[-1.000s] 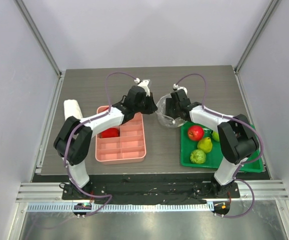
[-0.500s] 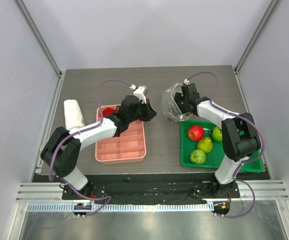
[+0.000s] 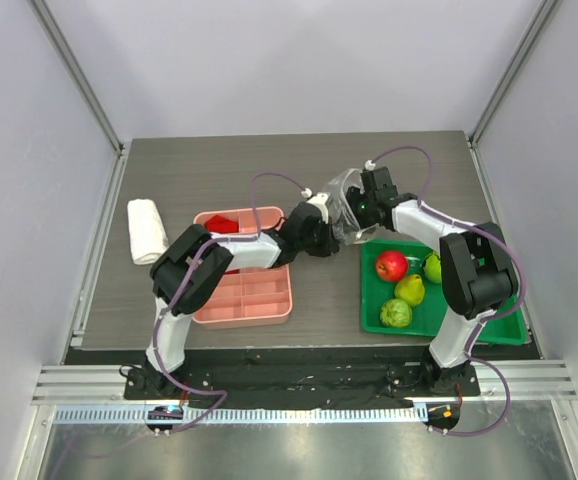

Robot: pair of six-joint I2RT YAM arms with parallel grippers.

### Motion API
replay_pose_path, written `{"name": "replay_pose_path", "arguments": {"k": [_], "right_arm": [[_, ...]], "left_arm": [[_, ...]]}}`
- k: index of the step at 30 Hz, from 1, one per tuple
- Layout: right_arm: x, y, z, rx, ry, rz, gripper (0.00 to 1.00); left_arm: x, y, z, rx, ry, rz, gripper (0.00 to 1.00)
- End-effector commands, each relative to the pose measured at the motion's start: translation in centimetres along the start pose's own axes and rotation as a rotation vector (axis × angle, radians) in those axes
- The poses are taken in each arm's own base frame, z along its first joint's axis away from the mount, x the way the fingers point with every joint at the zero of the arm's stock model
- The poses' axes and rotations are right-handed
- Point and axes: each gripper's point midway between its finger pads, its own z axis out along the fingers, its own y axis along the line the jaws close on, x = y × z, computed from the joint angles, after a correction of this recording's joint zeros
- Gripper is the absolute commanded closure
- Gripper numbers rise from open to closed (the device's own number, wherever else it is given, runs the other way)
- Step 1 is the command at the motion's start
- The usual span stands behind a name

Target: Open the zip-top bag and remove the fake food

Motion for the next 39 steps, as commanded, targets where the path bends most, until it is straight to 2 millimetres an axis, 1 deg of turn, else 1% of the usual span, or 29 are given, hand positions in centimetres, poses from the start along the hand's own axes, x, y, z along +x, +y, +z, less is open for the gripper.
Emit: {"name": "replay_pose_path", "arguments": {"k": [1,2,3,4,6,7,10,13,15,16,17,19,20,21,22,23,24,25,26,27,28,29,30,31,32,33,34,35,39], "right_arm": [[0.5,-0.5,0.8,0.008,0.024,-0.022,0.48],[0.6,-0.6,0.9,0.01,0.029,-0.025,0.46],[0.9,-0.9,1.3,0.019,0.037,-0.027,0.45],[1.0,-0.9,1.5,0.019,0.041,-0.033,0.44],[1.3,-1.3,2.2,0.029,0.053,-0.037,0.41],[1.5,-1.4,2.4,0.032,0.062,-0.038,0.4],[1.7,-1.8,3.2,0.046,0.07,-0.049,0.37],[1.4,-2.3,3.9,0.07,0.067,-0.064,0.36],[0.7,-2.4,4.0,0.087,0.05,-0.07,0.38],[0.4,-2.3,3.9,0.086,0.041,-0.079,0.41],[0.1,-2.2,3.7,0.086,0.034,-0.085,0.5],[-0.8,-1.9,3.0,0.099,0.017,-0.097,0.62],[-1.5,-1.4,1.9,0.103,0.0,-0.119,0.68],[-2.1,-0.8,1.3,0.098,-0.022,-0.133,0.69],[-2.9,-0.5,0.5,0.113,-0.062,-0.151,0.71],[-3.7,0.3,-0.7,0.101,-0.093,-0.172,0.78],[-4.2,0.7,-1.3,0.097,-0.113,-0.182,0.8],[-4.4,1.0,-1.7,0.093,-0.119,-0.192,0.84],[-4.4,1.3,-2.1,0.09,-0.122,-0.2,0.89],[-4.6,1.6,-2.6,0.089,-0.135,-0.212,0.89],[-4.5,1.6,-2.7,0.095,-0.134,-0.217,0.9],[-4.4,1.8,-2.9,0.102,-0.143,-0.231,0.94],[-4.2,1.9,-3.1,0.109,-0.148,-0.245,0.95],[-4.3,2.0,-3.3,0.113,-0.158,-0.255,0.96],[-3.8,2.1,-3.2,0.123,-0.163,-0.276,0.98],[-3.9,2.3,-3.5,0.127,-0.178,-0.281,0.98],[-3.7,2.4,-3.5,0.128,-0.18,-0.288,0.98],[-3.5,2.5,-3.5,0.126,-0.185,-0.295,0.98],[-3.6,2.9,-4.4,0.112,-0.218,-0.279,0.98]], "left_arm": [[-4.0,-0.6,1.3,-0.034,-0.087,0.019,1.0],[-4.1,-0.2,1.6,-0.05,-0.084,0.022,1.0],[-3.4,0.7,2.1,-0.082,-0.062,0.023,1.0],[-3.9,0.7,2.3,-0.093,-0.07,0.029,1.0],[-3.1,1.7,3.0,-0.12,-0.034,0.038,1.0],[-3.4,1.6,3.1,-0.118,-0.037,0.038,1.0],[-2.8,1.8,3.1,-0.124,-0.029,0.041,1.0],[-2.5,1.9,2.6,-0.123,-0.027,0.038,1.0],[-2.6,1.9,2.1,-0.122,-0.03,0.039,1.0],[-2.8,1.5,1.5,-0.114,-0.035,0.04,1.0],[-2.9,1.4,1.3,-0.113,-0.037,0.043,1.0],[-2.9,1.2,0.5,-0.105,-0.035,0.056,0.98],[-3.7,0.3,-0.4,-0.076,-0.051,0.063,0.92],[-4.2,-0.2,-1.0,-0.064,-0.061,0.068,0.87],[-4.1,-0.3,-1.6,-0.056,-0.061,0.073,0.82],[-5.5,-1.7,-2.9,-0.023,-0.097,0.079,0.72],[-5.9,-2.7,-3.6,0.019,-0.105,0.085,0.68],[-6.1,-3.1,-4.2,0.039,-0.108,0.089,0.64],[-6.8,-3.9,-5.1,0.062,-0.126,0.093,0.58],[-8.2,-5.6,-6.7,0.119,-0.167,0.103,0.56],[-8.6,-6.1,-7.5,0.135,-0.184,0.106,0.53],[-9.4,-6.6,-8.4,0.151,-0.21,0.102,0.5],[-10.6,-7.7,-9.8,0.181,-0.248,0.104,0.48],[-11.4,-7.8,-10.3,0.184,-0.266,0.103,0.47],[-12.2,-7.8,-10.8,0.182,-0.281,0.097,0.45],[-12.9,-7.8,-11.2,0.173,-0.295,0.093,0.44],[-13.1,-7.3,-11.2,0.144,-0.289,0.081,0.44],[-14.4,-7.4,-11.5,0.134,-0.309,0.076,0.44],[-15.5,-5.3,-11.5,0.041,-0.335,0.051,0.45]]}}
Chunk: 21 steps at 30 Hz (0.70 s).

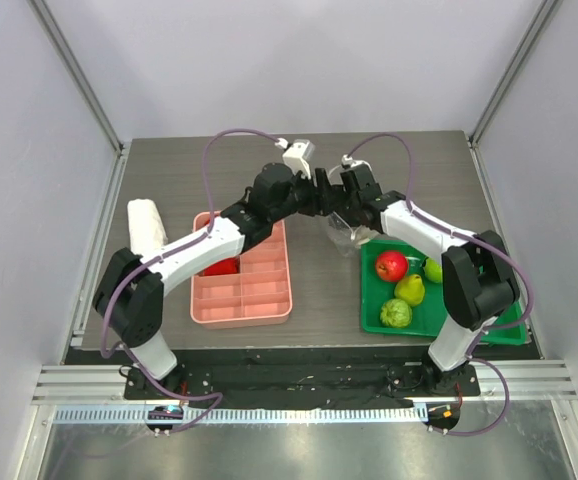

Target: Open the zip-top bag and remove the fake food

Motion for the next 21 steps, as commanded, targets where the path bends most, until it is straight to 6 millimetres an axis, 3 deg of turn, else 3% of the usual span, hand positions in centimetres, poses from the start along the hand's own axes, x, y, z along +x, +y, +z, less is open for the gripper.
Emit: {"name": "replay_pose_path", "arguments": {"k": [1,5,8,14,17,21], "right_arm": [[-2.9,0.1,-2.9,-0.002,-0.136,0.009,0.98],[-4.0,0.8,-4.5,-0.055,-0.205,0.024,0.99],[-4.3,1.5,-5.3,-0.094,-0.215,0.03,0.99],[-5.6,2.2,-7.0,-0.131,-0.255,0.057,0.98],[-7.9,2.5,-9.6,-0.16,-0.355,0.085,0.99],[-11.9,2.9,-15.1,-0.208,-0.505,0.132,0.99]], "left_arm": [[-1.5,2.9,-0.1,-0.124,-0.041,-0.017,0.44],[-1.7,5.3,0.3,-0.202,-0.041,-0.013,0.43],[-1.7,5.3,1.0,-0.188,-0.035,-0.017,0.43],[-1.2,6.4,2.1,-0.219,0.003,-0.006,0.58],[-0.7,6.9,1.9,-0.23,0.004,-0.009,0.62],[-1.3,6.8,1.7,-0.227,-0.007,-0.001,0.66]]}}
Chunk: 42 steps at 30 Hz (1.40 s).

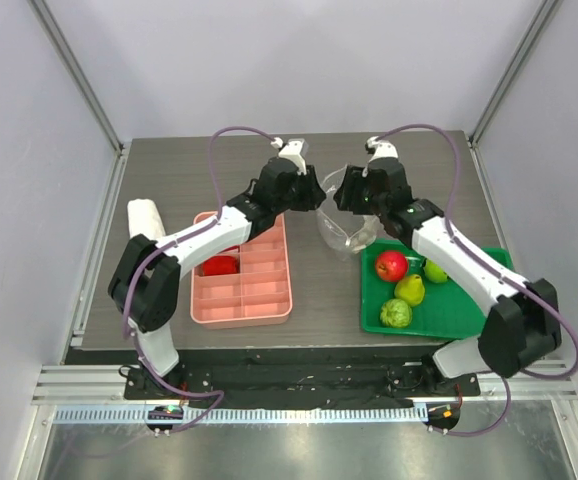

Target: Open the zip-top bag and remove the fake food

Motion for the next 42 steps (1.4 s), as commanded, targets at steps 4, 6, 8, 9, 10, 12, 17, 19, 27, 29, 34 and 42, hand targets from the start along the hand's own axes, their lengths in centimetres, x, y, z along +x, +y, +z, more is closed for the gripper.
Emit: {"name": "replay_pose_path", "arguments": {"k": [4,6,8,9,10,12,17,19,27,29,34,42], "right_arm": [[-11.2,2.2,-10.0,-0.076,-0.347,0.094,0.97],[-11.7,0.1,-11.7,0.032,-0.378,0.114,0.97],[-9.3,-3.8,-13.1,0.209,-0.345,0.159,0.97],[-8.4,-6.6,-13.8,0.344,-0.357,0.179,0.97],[-5.6,-9.0,-14.4,0.441,-0.306,0.171,0.97],[-3.1,-11.9,-15.3,0.555,-0.291,0.227,0.98],[3.8,-18.3,-19.5,0.738,-0.339,0.389,0.99],[6.0,-19.4,-19.7,0.771,-0.34,0.421,0.99],[10.2,-22.2,-18.9,0.944,-0.258,0.48,0.75],[10.4,-22.2,-18.8,0.955,-0.246,0.481,0.66],[10.9,-22.0,-19.5,0.952,-0.253,0.562,0.29],[10.9,-19.1,-19.8,0.751,-0.249,0.672,0.0]], "left_arm": [[-2.3,0.0,0.4,0.001,-0.047,0.023,0.81],[-3.3,-0.1,0.8,0.002,-0.065,0.031,0.88],[-4.4,0.1,1.4,-0.002,-0.079,0.038,0.99],[-5.1,0.3,1.5,-0.005,-0.091,0.054,1.0],[-5.6,0.9,2.0,-0.016,-0.096,0.059,1.0],[-8.2,0.5,2.1,-0.011,-0.143,0.085,1.0],[-11.9,1.8,2.6,-0.044,-0.18,0.171,1.0],[-13.9,1.6,2.6,-0.039,-0.217,0.186,1.0],[-14.0,1.9,4.0,-0.016,-0.184,0.178,0.86],[-14.3,2.0,3.4,-0.018,-0.198,0.17,0.66],[-15.7,0.9,0.6,-0.006,-0.232,0.162,0.52],[-16.3,-0.8,-5.8,0.031,-0.263,0.14,0.14]]}}
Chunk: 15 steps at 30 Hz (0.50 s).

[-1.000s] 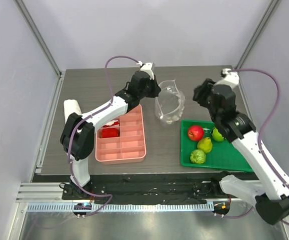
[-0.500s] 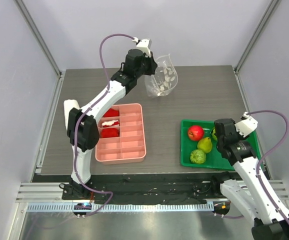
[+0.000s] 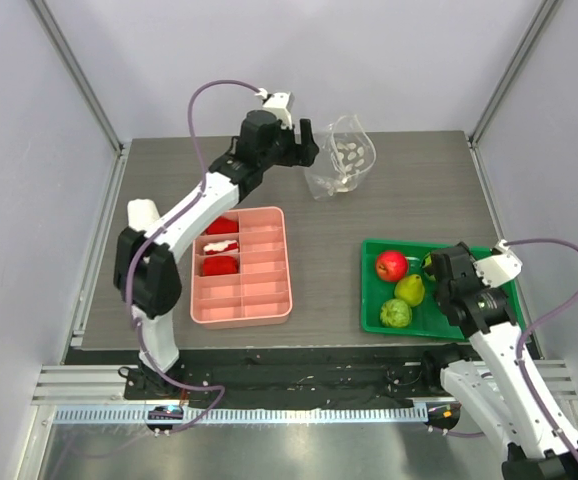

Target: Open the zip-top bag and remove the fake food

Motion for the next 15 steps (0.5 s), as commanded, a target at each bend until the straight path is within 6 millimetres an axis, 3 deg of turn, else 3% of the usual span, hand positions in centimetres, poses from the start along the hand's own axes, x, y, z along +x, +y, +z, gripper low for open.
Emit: {"name": "replay_pose_path", "arguments": {"k": [1,2,3,4,5,6,7,8,9,11,12,14,15], "right_arm": [[0.1,3.2,-2.5,-0.224,0.078,0.046,0.0],[-0.1,4.3,-3.3,-0.331,0.072,-0.06,0.0],[-0.4,5.8,-4.2,-0.42,0.075,-0.06,0.0],[-0.3,6.6,-5.0,-0.478,0.095,-0.053,0.0],[-0.3,7.2,-5.5,-0.514,0.104,-0.054,0.0],[-1.0,8.2,-6.4,-0.569,0.092,-0.085,0.0],[-0.5,8.8,-7.1,-0.616,0.125,-0.108,0.0],[-0.5,8.9,-7.0,-0.613,0.131,-0.119,0.0],[-0.3,8.8,-6.8,-0.591,0.146,-0.159,0.0],[-0.2,8.3,-6.4,-0.55,0.153,-0.211,0.0],[-0.3,8.5,-6.5,-0.552,0.157,-0.212,0.0],[0.6,10.1,-7.8,-0.676,0.203,-0.264,0.0],[1.0,10.5,-8.1,-0.723,0.209,-0.282,0.0]], "left_arm": [[-6.0,-2.9,-6.6,0.087,-0.139,-0.036,0.1],[-7.1,-3.8,-8.8,0.125,-0.164,-0.047,0.0],[-6.6,-4.9,-9.7,0.185,-0.156,-0.059,0.0],[-3.7,-4.9,-9.9,0.201,-0.099,-0.112,0.0],[-4.4,-5.9,-12.4,0.238,-0.139,-0.125,0.0],[-3.2,-6.7,-13.3,0.266,-0.124,-0.146,0.0],[-0.5,-6.7,-13.8,0.277,-0.08,-0.19,0.0],[0.3,-7.0,-14.8,0.293,-0.069,-0.214,0.0],[-0.2,-8.5,-17.3,0.359,-0.086,-0.218,0.0],[2.8,-8.3,-18.8,0.365,-0.024,-0.265,0.0],[2.0,-8.6,-21.3,0.386,-0.057,-0.266,0.0],[3.9,-7.2,-22.8,0.331,-0.031,-0.298,0.0],[3.9,-6.8,-23.7,0.314,-0.046,-0.309,0.0]]}}
